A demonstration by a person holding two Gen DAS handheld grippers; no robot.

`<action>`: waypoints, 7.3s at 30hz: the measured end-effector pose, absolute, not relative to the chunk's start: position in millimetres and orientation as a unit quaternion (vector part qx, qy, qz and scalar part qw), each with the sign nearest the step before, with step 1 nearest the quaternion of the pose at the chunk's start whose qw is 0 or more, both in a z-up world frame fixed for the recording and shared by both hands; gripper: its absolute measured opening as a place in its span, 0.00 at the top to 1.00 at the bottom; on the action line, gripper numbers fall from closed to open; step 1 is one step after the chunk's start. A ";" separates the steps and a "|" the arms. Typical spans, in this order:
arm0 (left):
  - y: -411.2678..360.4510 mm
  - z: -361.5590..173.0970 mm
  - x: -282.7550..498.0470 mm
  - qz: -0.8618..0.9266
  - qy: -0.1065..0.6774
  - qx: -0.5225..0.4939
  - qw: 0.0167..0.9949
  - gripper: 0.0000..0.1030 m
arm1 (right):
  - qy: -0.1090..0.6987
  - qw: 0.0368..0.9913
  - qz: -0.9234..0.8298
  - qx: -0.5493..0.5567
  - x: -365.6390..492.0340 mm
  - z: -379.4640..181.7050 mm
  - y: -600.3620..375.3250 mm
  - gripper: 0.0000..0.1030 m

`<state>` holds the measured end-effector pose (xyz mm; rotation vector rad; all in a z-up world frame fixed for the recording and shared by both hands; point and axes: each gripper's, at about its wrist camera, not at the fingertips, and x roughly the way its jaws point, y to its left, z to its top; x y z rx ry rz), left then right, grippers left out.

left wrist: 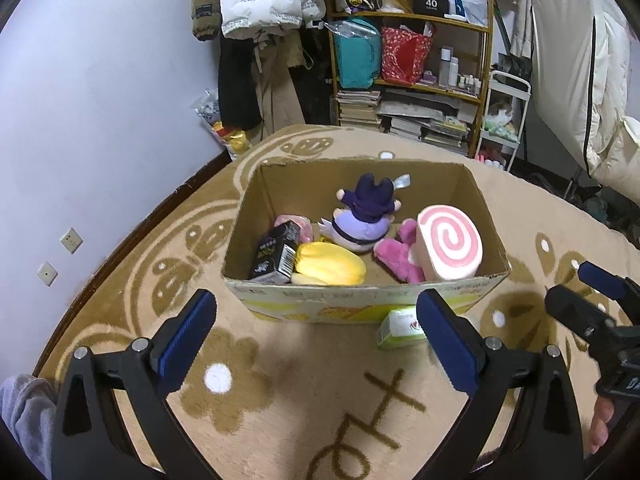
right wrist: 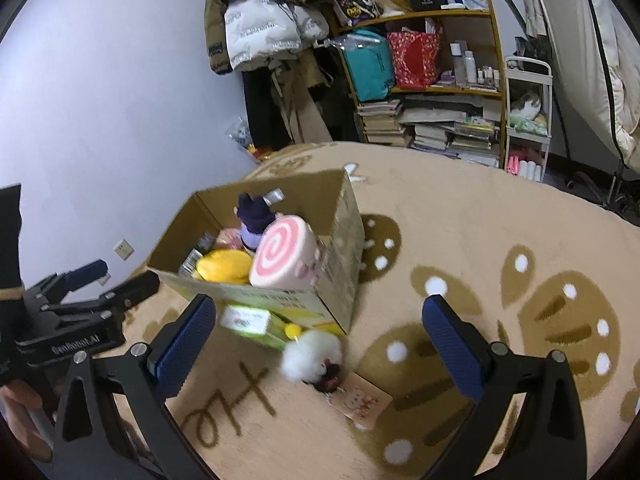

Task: Organize soft objects
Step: 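Move both tools back to the juice carton and white plush beside the box, then grasp the green juice carton with the left tool while the right tool grasps the white fluffy plush, then lift the juice carton and white plush over the box and release both inside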

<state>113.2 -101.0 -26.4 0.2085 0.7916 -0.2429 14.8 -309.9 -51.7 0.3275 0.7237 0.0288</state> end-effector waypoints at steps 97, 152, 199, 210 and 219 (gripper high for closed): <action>-158.3 -135.4 132.8 -0.201 0.516 0.082 0.828 0.50 | 0.498 0.862 0.045 0.080 68.2 -164.3 -266.4 0.65; -85.7 1.0 97.7 -0.096 0.344 0.088 0.930 0.50 | 0.297 0.950 0.040 0.090 25.9 -16.2 -271.8 0.65; -86.6 -25.2 186.0 -0.107 0.339 0.077 0.931 0.50 | 0.316 0.942 0.078 0.088 123.6 -44.6 -248.2 0.63; -91.3 -41.5 187.1 -0.087 0.353 0.092 0.927 0.33 | 0.332 0.933 0.082 0.113 120.3 -58.9 -261.9 0.53; -82.6 -33.8 183.7 -0.084 0.351 0.079 0.929 0.12 | 0.331 0.934 0.073 0.117 114.6 -52.8 -267.7 0.31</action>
